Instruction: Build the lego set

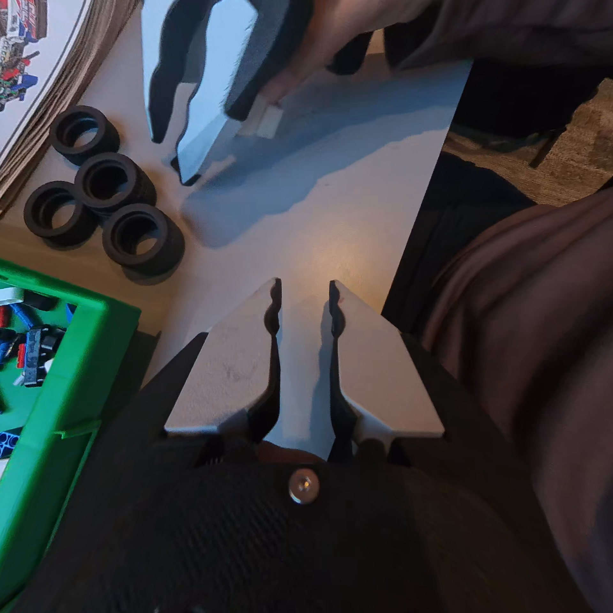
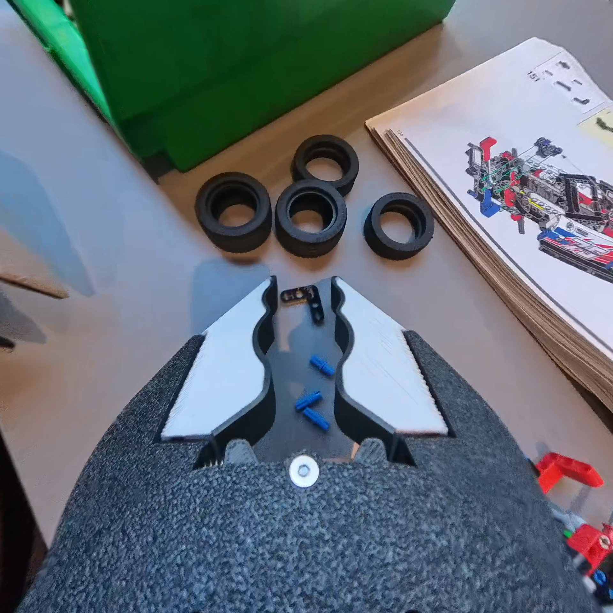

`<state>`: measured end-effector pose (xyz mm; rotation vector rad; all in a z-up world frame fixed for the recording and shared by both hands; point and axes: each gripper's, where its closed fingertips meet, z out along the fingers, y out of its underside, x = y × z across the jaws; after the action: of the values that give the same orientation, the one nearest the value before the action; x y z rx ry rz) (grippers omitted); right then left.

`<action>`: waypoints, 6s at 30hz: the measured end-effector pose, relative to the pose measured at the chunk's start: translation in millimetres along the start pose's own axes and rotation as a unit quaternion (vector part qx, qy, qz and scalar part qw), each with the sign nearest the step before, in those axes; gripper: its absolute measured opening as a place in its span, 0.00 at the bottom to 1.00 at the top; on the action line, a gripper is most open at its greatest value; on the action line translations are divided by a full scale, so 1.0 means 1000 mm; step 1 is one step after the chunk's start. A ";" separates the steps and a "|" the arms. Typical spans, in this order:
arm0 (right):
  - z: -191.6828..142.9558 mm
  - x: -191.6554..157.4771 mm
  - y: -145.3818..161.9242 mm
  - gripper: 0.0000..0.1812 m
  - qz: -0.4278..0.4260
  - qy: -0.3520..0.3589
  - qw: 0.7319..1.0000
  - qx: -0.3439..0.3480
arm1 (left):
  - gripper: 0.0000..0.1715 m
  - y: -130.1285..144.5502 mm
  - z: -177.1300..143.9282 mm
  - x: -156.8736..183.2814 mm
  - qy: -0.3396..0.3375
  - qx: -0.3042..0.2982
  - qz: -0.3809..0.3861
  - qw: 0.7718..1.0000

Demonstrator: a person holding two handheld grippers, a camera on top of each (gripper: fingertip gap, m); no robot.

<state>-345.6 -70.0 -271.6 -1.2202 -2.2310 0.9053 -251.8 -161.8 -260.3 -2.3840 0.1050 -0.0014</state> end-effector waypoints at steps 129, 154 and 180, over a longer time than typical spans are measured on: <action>-0.074 -0.044 0.013 0.03 -0.073 -0.142 0.973 0.169 | 0.07 0.043 -0.012 -0.270 -0.129 -0.260 0.213 0.933; -0.074 -0.048 0.015 0.03 -0.097 -0.134 0.972 0.168 | 0.02 -0.079 -0.055 -0.209 -0.166 -0.120 0.230 0.951; -0.096 -0.047 0.024 0.00 -0.133 -0.115 0.963 0.203 | 0.12 -0.108 0.060 -0.096 -0.030 -0.211 0.277 0.937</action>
<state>-246.0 -68.4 -226.0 -0.6412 -2.1600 1.3622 -337.8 -35.0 -227.4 -2.6882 0.8176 0.3981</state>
